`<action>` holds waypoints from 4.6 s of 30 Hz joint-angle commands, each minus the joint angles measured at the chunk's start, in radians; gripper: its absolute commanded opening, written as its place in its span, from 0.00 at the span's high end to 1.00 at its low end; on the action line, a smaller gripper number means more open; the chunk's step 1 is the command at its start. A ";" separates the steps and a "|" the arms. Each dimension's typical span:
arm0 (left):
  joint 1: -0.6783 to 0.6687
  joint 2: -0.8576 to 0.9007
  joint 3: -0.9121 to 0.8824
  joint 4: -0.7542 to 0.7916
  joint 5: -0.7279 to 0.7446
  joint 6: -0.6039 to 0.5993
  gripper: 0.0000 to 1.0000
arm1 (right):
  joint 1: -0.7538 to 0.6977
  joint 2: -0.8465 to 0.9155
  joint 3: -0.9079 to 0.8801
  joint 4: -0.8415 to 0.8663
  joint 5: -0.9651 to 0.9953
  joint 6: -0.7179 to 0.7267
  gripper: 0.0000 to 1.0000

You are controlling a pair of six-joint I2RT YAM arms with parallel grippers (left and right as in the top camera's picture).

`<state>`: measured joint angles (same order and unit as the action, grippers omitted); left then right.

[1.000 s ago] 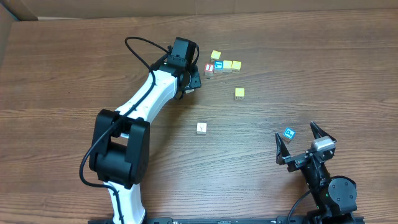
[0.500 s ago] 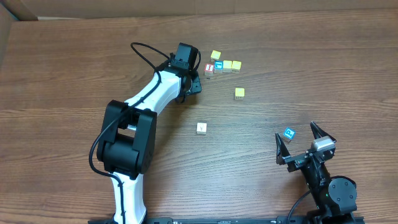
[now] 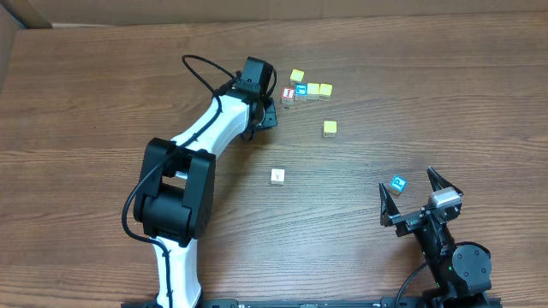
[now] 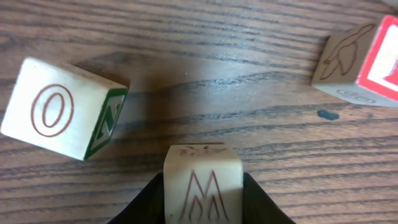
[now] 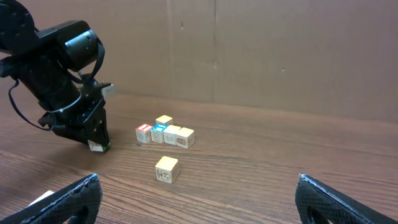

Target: Flip 5 blocks

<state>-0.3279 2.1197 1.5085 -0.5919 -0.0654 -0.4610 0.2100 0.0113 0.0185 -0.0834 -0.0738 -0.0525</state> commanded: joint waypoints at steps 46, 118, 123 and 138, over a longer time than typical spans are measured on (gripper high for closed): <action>-0.013 -0.014 0.063 -0.035 -0.002 0.196 0.61 | -0.004 -0.007 -0.010 0.004 0.005 -0.001 0.00; -0.013 -0.259 0.011 -0.269 0.030 0.157 0.62 | -0.004 -0.007 -0.010 0.004 0.005 -0.001 0.00; -0.013 -0.220 0.011 -0.206 0.029 0.153 0.55 | -0.004 -0.007 -0.010 0.004 0.005 -0.001 0.00; 0.001 0.021 0.449 -0.492 0.043 0.177 0.54 | -0.004 -0.007 -0.010 0.004 0.005 -0.001 0.00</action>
<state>-0.3332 2.0960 1.9110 -1.0779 -0.0334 -0.3031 0.2100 0.0113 0.0185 -0.0830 -0.0742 -0.0521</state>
